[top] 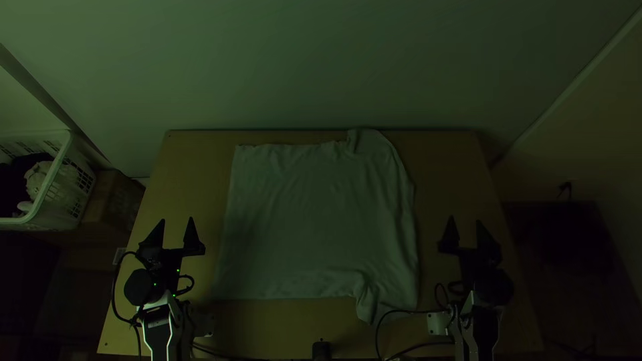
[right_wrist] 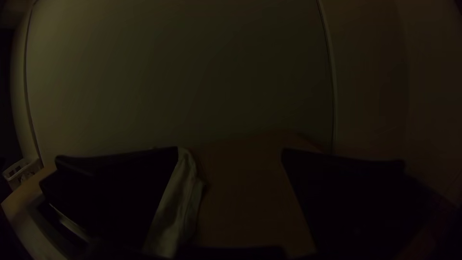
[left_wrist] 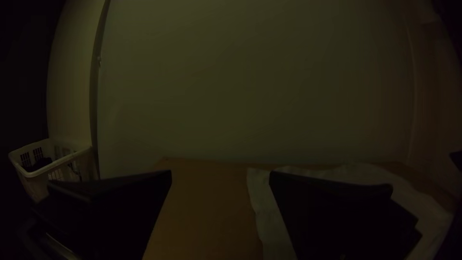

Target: Fold the t-shirt

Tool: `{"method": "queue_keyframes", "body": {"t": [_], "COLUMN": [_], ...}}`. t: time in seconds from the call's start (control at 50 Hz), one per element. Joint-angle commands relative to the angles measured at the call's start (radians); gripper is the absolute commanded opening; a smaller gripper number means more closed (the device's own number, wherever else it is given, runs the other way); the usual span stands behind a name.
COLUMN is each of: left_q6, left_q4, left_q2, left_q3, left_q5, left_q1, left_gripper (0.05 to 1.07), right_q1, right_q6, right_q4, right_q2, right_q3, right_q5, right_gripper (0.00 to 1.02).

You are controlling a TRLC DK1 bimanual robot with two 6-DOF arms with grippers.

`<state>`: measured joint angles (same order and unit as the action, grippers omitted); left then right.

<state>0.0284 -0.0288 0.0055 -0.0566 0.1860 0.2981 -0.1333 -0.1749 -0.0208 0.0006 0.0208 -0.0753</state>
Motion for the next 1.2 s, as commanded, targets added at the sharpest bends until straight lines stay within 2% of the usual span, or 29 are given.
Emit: {"method": "queue_keyframes", "body": {"t": [0.0, 0.9, 0.98, 1.18], "left_q6": [-0.012, -0.013, 0.024, 0.036], "left_q4": [0.006, 0.003, 0.0, 0.003], "left_q2": [-0.006, -0.004, -0.007, -0.006], "left_q3": [0.043, 0.057, 0.058, 0.057], "left_q5": [0.001, -0.022, -0.022, -0.022], "left_q1": [-0.007, 0.006, -0.008, -0.048], "left_gripper": [1.03, 1.03, 1.03, 1.03], "right_q1": [-0.002, 0.011, 0.012, 0.023], "right_q6": [-0.009, -0.021, -0.011, 0.0], "right_q4": [0.016, 0.016, 0.018, 0.019], "right_q2": [-0.004, -0.004, -0.004, -0.004], "right_q3": [-0.015, -0.015, -0.013, -0.013], "right_q5": [0.003, 0.003, 0.009, 0.017], "right_gripper": [0.99, 0.99, 0.99, 0.99]}}
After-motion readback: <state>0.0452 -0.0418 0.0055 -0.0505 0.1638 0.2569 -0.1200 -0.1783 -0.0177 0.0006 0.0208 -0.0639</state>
